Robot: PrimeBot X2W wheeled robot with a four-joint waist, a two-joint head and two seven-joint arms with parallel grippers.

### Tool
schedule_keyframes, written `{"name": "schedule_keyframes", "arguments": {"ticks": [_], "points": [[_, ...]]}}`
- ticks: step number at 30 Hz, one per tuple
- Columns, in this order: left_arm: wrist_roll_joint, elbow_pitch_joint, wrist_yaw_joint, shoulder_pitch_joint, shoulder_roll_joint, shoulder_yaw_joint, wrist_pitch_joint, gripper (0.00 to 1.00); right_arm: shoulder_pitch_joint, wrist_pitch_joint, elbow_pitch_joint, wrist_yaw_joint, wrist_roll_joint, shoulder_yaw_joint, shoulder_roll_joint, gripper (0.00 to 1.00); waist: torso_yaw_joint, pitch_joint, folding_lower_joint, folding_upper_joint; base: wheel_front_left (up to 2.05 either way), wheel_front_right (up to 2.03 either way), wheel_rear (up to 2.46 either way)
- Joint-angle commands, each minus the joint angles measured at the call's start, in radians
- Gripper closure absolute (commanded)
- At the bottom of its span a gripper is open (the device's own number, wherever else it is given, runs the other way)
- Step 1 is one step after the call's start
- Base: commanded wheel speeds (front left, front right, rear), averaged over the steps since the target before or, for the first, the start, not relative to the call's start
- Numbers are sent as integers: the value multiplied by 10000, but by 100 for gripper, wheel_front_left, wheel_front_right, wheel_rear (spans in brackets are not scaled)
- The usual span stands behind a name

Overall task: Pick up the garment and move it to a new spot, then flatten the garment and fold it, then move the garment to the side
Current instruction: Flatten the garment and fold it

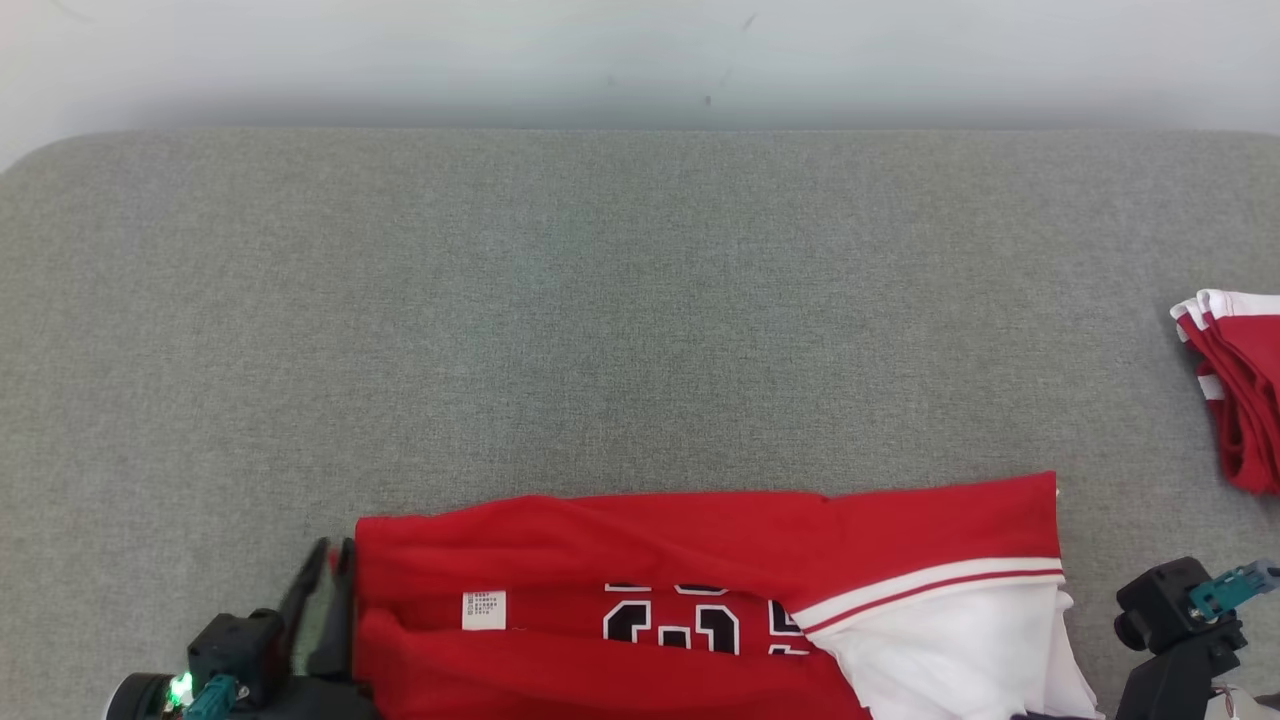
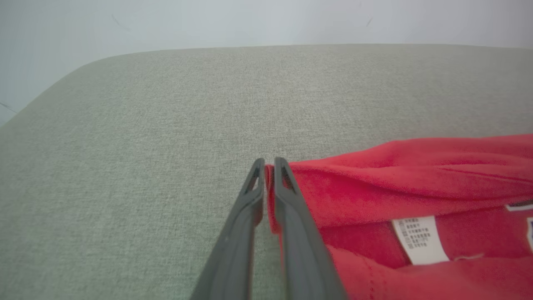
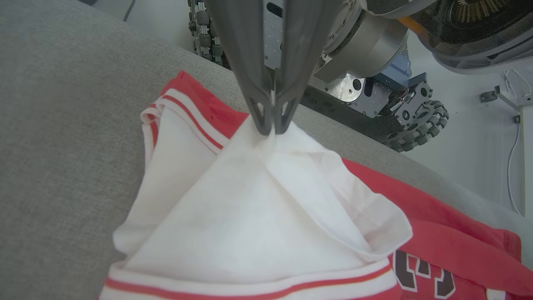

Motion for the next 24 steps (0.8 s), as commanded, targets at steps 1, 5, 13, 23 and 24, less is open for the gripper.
{"name": "schedule_keyframes", "arguments": {"ticks": [1,5,13,23,24], "points": [[-37,103,5,178,-119,157,-27,0,38,-145,37,4,-205,-44,174,0,-5,-1,0,1,0,0,0],[-107,49,84,427,-299,481,-28,0,16,-372,237,4,-435,87,332,0,1,-47,0,1,0,0,0],[-105,-1619,195,1487,-1024,1891,-28,0,391,-960,257,4,-475,-171,770,0,141,-365,0,1,0,0,0],[124,-4248,-565,2637,-2113,3427,-27,0,1104,-2618,-559,4,-1065,-1203,1801,0,132,-964,0,1,0,0,0],[95,-4394,-650,2704,-2167,3465,-26,0,1025,-3019,-572,4,-1206,-1281,1992,0,112,-1032,0,1,0,0,0]]}}
